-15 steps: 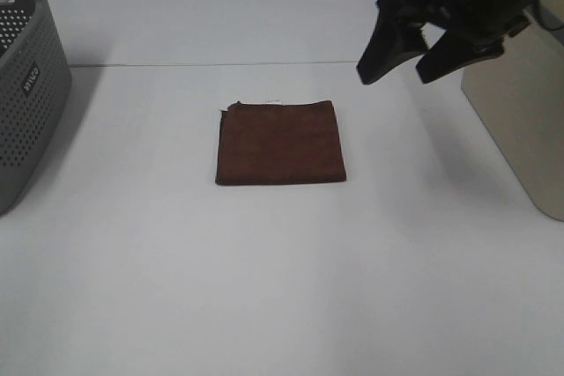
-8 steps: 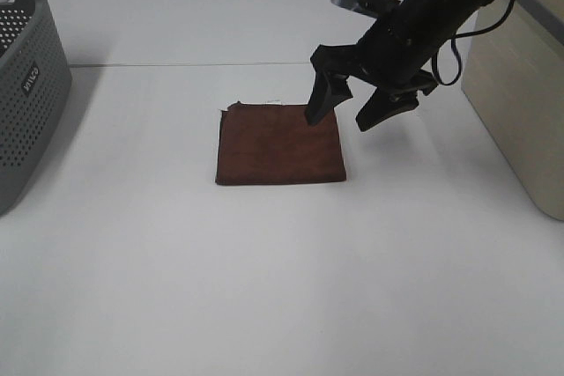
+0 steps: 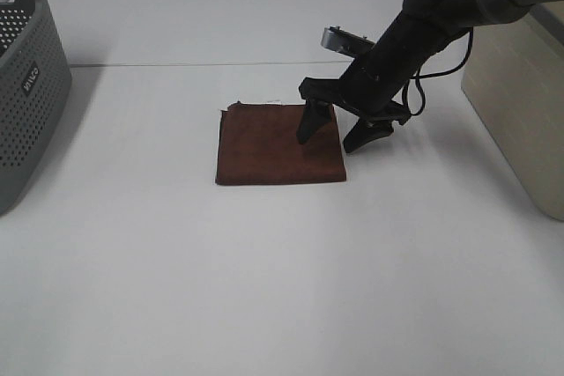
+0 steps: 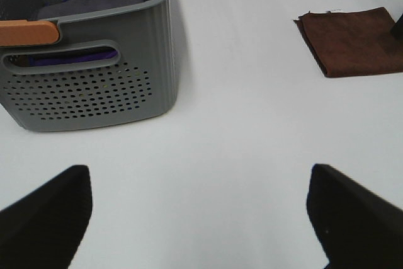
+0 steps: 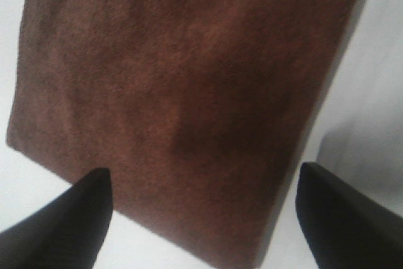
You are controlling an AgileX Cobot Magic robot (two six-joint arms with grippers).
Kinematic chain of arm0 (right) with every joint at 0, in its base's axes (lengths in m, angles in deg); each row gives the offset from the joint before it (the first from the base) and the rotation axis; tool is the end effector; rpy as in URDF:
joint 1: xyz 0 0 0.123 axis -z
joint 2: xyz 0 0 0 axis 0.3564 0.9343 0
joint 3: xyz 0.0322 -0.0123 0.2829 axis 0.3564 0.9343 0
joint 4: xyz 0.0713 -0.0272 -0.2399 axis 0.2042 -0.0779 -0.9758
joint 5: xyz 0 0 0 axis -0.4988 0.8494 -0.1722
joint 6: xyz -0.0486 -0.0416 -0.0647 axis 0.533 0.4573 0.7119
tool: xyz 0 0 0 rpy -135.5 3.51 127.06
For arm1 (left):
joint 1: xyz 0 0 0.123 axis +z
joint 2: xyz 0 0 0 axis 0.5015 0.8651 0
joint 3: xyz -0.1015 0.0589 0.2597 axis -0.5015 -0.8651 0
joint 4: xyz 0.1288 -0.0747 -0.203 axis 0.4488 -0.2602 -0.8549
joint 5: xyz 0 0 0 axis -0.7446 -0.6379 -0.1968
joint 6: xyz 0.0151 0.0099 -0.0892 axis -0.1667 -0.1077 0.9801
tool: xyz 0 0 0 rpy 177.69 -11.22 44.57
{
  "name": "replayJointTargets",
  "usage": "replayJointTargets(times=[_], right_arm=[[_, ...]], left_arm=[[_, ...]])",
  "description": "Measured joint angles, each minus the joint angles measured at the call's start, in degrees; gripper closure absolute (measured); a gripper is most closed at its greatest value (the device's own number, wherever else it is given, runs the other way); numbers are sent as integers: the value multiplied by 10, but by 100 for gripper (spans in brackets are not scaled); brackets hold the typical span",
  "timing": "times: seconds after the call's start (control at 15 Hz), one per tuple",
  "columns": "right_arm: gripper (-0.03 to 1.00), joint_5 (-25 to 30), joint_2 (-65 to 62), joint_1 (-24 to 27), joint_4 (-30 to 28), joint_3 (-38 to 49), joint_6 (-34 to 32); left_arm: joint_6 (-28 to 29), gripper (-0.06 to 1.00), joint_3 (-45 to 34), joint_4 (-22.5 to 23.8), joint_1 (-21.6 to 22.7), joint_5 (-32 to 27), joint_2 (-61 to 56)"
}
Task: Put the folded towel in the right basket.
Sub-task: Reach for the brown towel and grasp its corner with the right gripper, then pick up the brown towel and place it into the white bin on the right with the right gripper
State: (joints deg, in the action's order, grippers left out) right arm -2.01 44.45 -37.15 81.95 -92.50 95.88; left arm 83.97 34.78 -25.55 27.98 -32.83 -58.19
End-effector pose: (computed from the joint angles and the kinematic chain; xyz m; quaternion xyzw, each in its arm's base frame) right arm 0.4454 0.1661 0.1160 -0.1173 0.9657 0.2131 0.0912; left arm -0.0063 -0.0043 0.2789 0.0326 0.8489 -0.0284 0.5267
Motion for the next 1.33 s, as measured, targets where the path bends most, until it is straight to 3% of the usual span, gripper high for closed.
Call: replayJointTargets(times=[0.4, 0.53, 0.67, 0.8, 0.87, 1.07, 1.33], right_arm=[[21, -9, 30, 15, 33, -19, 13], [30, -16, 42, 8, 70, -22, 33], [48, -25, 48, -12, 76, -22, 42], [83, -29, 53, -25, 72, -22, 42], [94, -29, 54, -26, 70, -22, 42], [97, -15, 33, -26, 57, -28, 42], [97, 74, -25, -26, 47, -83, 42]], left_arm=[[0, 7, 0, 0, 0, 0, 0], [0, 7, 0, 0, 0, 0, 0], [0, 7, 0, 0, 0, 0, 0], [0, 7, 0, 0, 0, 0, 0], [0, 7, 0, 0, 0, 0, 0], [0, 7, 0, 0, 0, 0, 0], [0, 7, 0, 0, 0, 0, 0]])
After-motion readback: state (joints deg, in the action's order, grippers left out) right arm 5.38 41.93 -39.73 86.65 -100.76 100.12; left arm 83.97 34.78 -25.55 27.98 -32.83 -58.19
